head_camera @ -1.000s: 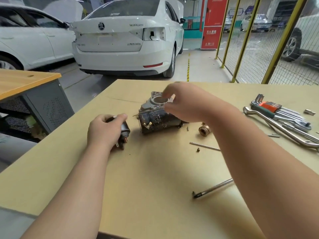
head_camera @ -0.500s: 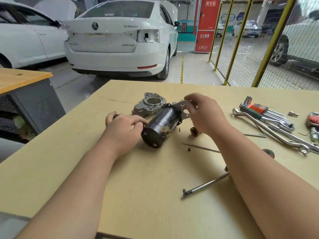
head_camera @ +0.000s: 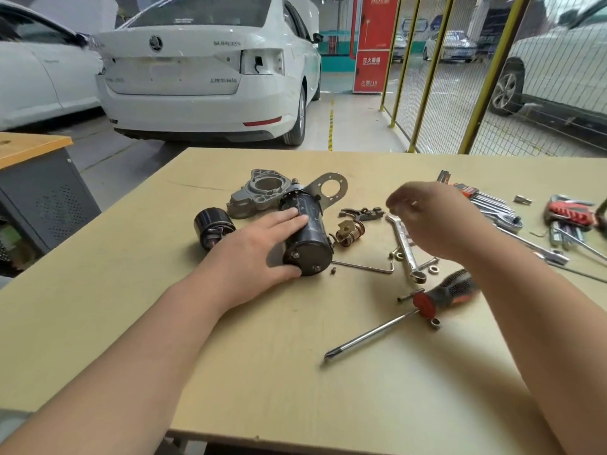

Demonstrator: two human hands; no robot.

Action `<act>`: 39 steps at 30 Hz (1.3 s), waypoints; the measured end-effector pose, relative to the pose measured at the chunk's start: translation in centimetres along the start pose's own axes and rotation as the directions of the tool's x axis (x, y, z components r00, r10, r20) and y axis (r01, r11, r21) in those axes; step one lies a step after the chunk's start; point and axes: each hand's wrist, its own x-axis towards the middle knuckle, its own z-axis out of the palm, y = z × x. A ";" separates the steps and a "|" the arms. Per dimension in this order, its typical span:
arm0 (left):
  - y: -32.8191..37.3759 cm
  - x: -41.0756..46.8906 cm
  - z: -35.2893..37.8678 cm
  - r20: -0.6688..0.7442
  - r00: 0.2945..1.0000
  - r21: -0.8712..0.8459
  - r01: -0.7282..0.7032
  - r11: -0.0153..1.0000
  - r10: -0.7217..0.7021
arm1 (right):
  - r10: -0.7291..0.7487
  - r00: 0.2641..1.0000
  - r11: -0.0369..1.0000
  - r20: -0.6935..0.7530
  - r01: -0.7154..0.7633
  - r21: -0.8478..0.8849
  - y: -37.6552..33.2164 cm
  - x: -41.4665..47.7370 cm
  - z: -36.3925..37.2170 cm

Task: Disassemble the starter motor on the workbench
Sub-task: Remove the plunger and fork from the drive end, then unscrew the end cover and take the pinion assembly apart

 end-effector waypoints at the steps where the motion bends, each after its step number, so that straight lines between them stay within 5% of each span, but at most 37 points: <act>1: 0.3 0.1 0.2 -0.011 1.000 0.018 0.000 1.000 0.000 | -0.003 1.000 1.000 0.008 0.003 -0.023 0.7 -0.4 -0.3; 8: 5.2 1.7 3.5 -0.075 0.996 0.240 -0.028 0.970 0.047 | 0.063 0.998 0.995 -0.027 -0.065 -0.078 4.7 -1.4 -1.4; 14: 6.4 1.6 3.3 -0.134 0.981 0.320 -0.091 0.943 0.140 | 0.282 0.945 0.958 -0.167 -0.287 -0.010 9.0 -2.2 -2.4; 18: 6.3 1.6 3.4 -0.192 0.977 0.261 -0.042 0.964 0.095 | 0.543 0.752 0.840 -0.374 -0.489 0.236 11.8 -2.0 -4.7; 21: 6.2 1.9 3.7 -0.207 0.973 0.261 -0.043 0.965 0.099 | 0.669 0.649 0.741 -0.361 -0.616 0.267 14.2 -2.6 -5.9; 26: 6.9 3.4 4.3 -0.251 0.958 0.235 -0.079 0.969 0.139 | 0.589 0.801 0.805 -0.104 -0.594 -0.017 13.4 -2.7 -4.2; 30: 8.2 4.7 5.4 -0.253 0.967 0.166 0.017 0.986 0.026 | 0.512 0.857 0.824 0.058 -0.471 -0.316 11.3 -2.5 -2.5; 33: 8.8 5.0 5.9 -0.252 0.966 0.114 0.082 0.990 -0.051 | 0.452 0.887 0.854 0.091 -0.401 -0.332 10.2 -2.3 -1.3; 36: 9.5 4.0 5.0 -0.218 0.976 -0.075 0.002 0.997 -0.018 | 0.396 0.916 0.894 0.066 -0.368 -0.256 10.1 -2.3 -1.0; 39: 10.7 2.7 3.9 0.053 0.996 -0.117 -0.061 0.991 0.068 | 0.532 0.837 0.811 -0.133 -0.548 -0.206 11.5 -2.0 -2.0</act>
